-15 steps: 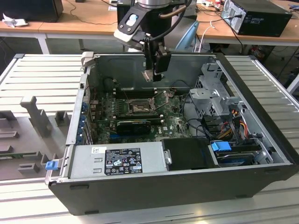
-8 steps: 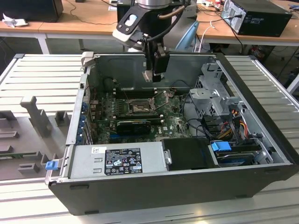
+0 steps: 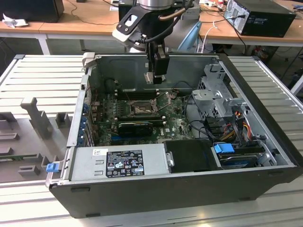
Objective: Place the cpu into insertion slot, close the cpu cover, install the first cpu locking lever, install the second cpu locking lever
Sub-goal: 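Place the cpu into insertion slot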
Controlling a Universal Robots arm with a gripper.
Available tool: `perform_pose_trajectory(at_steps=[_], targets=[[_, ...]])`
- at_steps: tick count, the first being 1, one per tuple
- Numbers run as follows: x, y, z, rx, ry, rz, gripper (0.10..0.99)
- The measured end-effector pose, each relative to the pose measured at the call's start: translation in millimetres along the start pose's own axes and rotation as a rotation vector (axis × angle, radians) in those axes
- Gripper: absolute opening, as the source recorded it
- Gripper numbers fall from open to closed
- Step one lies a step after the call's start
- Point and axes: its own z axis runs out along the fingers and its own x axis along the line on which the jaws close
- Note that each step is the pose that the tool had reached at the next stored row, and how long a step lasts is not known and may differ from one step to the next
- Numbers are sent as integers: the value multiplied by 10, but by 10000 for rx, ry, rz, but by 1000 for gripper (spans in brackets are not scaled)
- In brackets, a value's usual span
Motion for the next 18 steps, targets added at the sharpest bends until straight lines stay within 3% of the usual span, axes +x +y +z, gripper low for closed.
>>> perform_pose_trajectory(at_steps=[8,18], targets=[[3,-3,46,131,-16,352,533],[2,-6,79,131,-72,1209,533]])
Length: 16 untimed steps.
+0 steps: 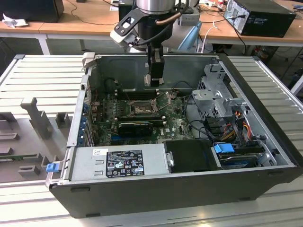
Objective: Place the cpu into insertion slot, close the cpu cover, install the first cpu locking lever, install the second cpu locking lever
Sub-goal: 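Place the cpu into insertion slot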
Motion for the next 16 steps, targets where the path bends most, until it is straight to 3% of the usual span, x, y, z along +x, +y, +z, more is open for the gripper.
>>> perform_pose_trajectory(at_steps=[13,16], targets=[[0,-7,108,71,-16,123,533],[0,-7,120,67,-28,356,533]])
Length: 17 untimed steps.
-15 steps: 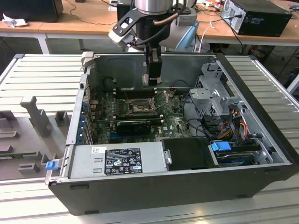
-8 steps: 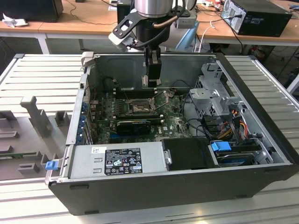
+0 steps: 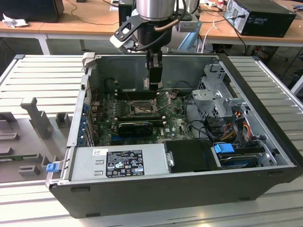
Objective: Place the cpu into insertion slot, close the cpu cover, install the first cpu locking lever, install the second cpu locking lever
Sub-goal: 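Place the cpu into insertion slot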
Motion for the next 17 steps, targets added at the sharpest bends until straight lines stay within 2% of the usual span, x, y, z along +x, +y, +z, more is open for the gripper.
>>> perform_pose_trajectory(at_steps=[4,6,9,11,13,16,17], targets=[[-1,-1,16,-11,-35,613,533],[-1,-2,32,-13,-37,664,533],[-1,-5,84,-12,-49,701,533],[-3,-9,156,-11,-52,680,533],[-3,-12,193,-4,-40,459,533],[-4,-15,256,14,10,-491,533],[-5,-19,287,16,12,-542,533]])
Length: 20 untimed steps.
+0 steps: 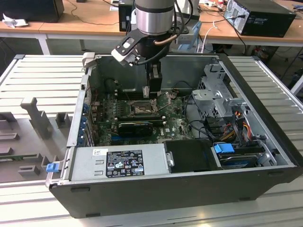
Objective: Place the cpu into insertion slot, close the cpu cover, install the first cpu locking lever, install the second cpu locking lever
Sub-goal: 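Place the cpu into insertion slot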
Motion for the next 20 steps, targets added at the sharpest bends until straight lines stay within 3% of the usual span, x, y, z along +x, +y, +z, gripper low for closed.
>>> perform_pose_trajectory(at_steps=[8,13,20], targets=[[-3,-50,160,8,4,-77,533],[-5,-70,258,30,70,-1356,533],[-6,-90,354,69,89,-1668,533]])
